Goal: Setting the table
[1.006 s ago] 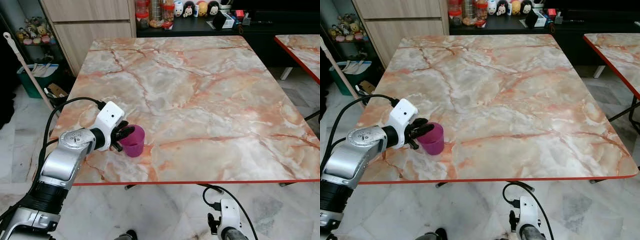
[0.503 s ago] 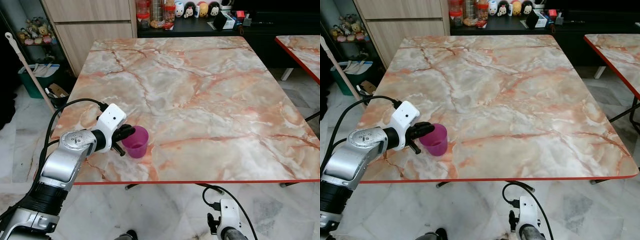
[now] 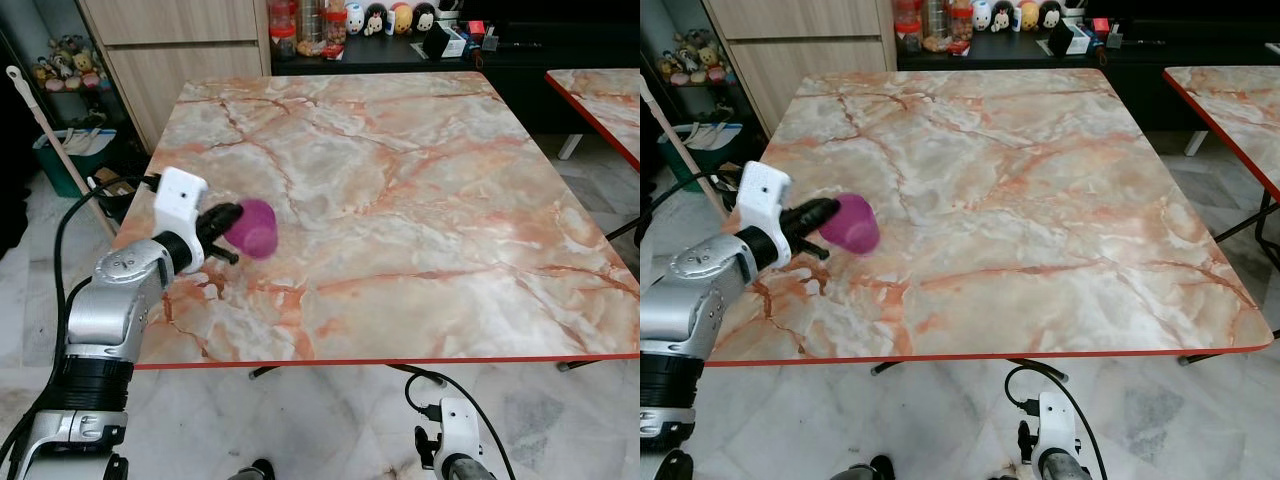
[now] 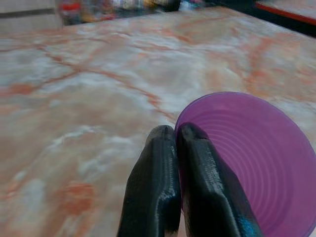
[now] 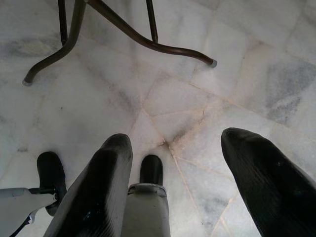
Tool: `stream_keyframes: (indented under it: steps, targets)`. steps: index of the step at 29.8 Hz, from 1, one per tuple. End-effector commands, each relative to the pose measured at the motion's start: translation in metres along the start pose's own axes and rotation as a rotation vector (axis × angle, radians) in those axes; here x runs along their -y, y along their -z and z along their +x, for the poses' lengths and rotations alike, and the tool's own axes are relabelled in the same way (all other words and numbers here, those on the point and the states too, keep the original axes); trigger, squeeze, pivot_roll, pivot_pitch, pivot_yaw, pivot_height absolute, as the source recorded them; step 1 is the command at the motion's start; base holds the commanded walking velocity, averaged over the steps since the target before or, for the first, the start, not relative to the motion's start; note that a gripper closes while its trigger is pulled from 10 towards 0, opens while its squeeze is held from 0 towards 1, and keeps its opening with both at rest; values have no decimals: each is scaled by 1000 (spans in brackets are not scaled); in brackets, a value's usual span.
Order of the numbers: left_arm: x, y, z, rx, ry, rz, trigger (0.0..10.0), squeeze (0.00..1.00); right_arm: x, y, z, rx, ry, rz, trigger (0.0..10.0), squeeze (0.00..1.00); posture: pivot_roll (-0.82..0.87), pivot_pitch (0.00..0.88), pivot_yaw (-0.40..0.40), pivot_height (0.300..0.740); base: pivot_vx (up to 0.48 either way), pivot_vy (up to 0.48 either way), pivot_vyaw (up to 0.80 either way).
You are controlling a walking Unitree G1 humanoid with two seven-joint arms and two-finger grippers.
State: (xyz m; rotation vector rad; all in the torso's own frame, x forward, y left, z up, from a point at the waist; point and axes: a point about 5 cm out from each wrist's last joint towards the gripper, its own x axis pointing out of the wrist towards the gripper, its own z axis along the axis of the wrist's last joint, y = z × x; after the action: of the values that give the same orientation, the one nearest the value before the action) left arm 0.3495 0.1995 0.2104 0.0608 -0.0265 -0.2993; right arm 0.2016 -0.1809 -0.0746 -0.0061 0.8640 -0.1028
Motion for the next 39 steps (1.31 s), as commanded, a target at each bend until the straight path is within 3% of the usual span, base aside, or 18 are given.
stream_keyframes:
  steps: [1,2,3,9,10,13,16,18,19,22,24,25,28,30,32,35,36,39]
  targets:
    - [-44,-12,-8,70,-304,8,314,0,1,4,-1,-15,3,5,10000,0,86,129,-1,740,0,0,0]
    - [-58,-12,-13,69,-415,24,6314,0,1,4,-1,-15,3,3,10000,0,87,131,-1,740,0,0,0]
    - [-81,-5,-25,56,-572,50,10000,0,0,4,-1,-16,2,2,10000,0,85,130,1,740,0,0,0]
    - [-121,16,-64,22,-864,106,10000,0,1,6,-1,-17,6,8,10000,0,79,133,4,740,0,0,0]
    - [-121,16,-64,22,-864,106,10000,0,1,6,-1,-17,6,8,10000,0,79,133,4,740,0,0,0]
    - [-141,30,-95,-17,-1040,151,10000,0,1,8,-2,-21,7,9,10000,0,85,137,6,740,0,0,0]
    - [-158,50,-125,-138,-1188,298,10000,0,1,9,-2,-24,7,11,10000,0,84,139,8,740,0,0,0]
    - [-164,60,-138,-183,-1247,367,10000,0,0,10,-2,-25,7,12,10000,0,84,141,8,740,0,0,0]
    - [-164,60,-138,-183,-1247,367,10000,0,0,10,-2,-25,7,12,10000,0,84,141,8,740,0,0,0]
    - [-171,88,-170,-320,-1354,406,10000,0,0,10,-2,-26,6,13,10000,0,88,143,7,740,0,0,0]
    - [-171,95,-176,-352,-1371,419,10000,0,0,10,-2,-26,5,12,10000,0,88,143,7,740,0,0,0]
    - [-166,115,-186,-461,-1355,440,10000,0,0,11,-2,-27,4,11,10000,0,88,143,7,740,0,0,0]
    - [-153,151,-200,-632,-1293,412,10000,0,0,11,-2,-27,4,10,10000,0,85,141,8,740,0,0,0]
    - [-149,158,-203,-655,-1281,393,10000,0,0,11,-2,-27,4,11,10000,0,80,143,8,740,0,0,0]
    - [-133,180,-208,-726,-1230,345,10000,0,1,11,-2,-27,7,15,10000,0,81,143,7,740,0,0,0]
    - [-111,205,-207,-782,-1126,200,10000,0,1,11,-2,-29,8,12,10000,0,88,143,4,740,0,0,0]
    - [-111,205,-207,-782,-1126,200,10000,0,1,11,-2,-29,8,12,10000,0,88,143,4,740,0,0,0]
    - [-80,228,-197,-824,-935,110,10000,0,1,11,-2,-29,7,10,10000,0,88,143,3,740,0,0,0]
